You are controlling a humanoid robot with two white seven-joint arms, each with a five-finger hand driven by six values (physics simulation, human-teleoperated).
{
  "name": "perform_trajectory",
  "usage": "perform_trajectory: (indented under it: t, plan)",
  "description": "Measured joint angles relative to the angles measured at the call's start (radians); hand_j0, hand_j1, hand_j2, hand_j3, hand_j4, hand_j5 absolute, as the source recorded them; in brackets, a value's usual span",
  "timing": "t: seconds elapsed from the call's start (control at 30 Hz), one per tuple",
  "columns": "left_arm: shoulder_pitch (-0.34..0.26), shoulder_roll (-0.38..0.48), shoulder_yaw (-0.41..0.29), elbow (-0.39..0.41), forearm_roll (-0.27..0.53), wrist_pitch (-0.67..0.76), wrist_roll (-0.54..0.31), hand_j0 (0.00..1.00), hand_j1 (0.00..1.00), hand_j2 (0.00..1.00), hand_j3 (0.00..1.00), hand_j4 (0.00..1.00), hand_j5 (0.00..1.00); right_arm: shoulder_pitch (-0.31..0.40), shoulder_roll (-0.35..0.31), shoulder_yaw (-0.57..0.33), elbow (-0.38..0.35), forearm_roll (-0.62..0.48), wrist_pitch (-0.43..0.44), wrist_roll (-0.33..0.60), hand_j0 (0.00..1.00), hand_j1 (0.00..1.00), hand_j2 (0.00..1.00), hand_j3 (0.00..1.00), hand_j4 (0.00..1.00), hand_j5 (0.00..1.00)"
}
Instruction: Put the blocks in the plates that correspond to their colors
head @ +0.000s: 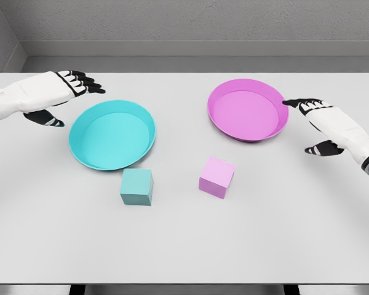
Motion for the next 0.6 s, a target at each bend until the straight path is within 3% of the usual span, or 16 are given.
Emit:
perform_trajectory:
  t: [0.13,0.3,0.43,0.6]
  plan:
    - [0.0,0.005,0.001,0.0,0.0,0.0,0.0,1.0,1.0,1.0,1.0,1.0,1.0,-0.009,0.0,-0.01,-0.005,0.001,-0.006,0.006,1.0,1.0,1.0,1.0,1.0,1.0]
    - [0.032,0.026,-0.001,-0.05,-0.003,0.0,-0.002,1.0,1.0,1.0,1.0,1.0,1.0,-0.04,0.005,-0.015,-0.008,0.001,-0.101,0.081,1.0,1.0,1.0,1.0,1.0,1.0]
    - [0.089,0.039,-0.001,-0.167,-0.013,0.0,-0.007,1.0,1.0,1.0,1.0,1.0,1.0,-0.112,0.009,-0.009,-0.009,0.001,-0.221,0.211,1.0,1.0,1.0,1.0,1.0,1.0]
    - [0.097,0.039,-0.005,-0.261,-0.061,0.0,-0.009,1.0,1.0,1.0,1.0,1.0,1.0,-0.239,0.031,0.04,-0.008,0.002,-0.272,0.365,1.0,1.0,1.0,1.0,1.0,1.0]
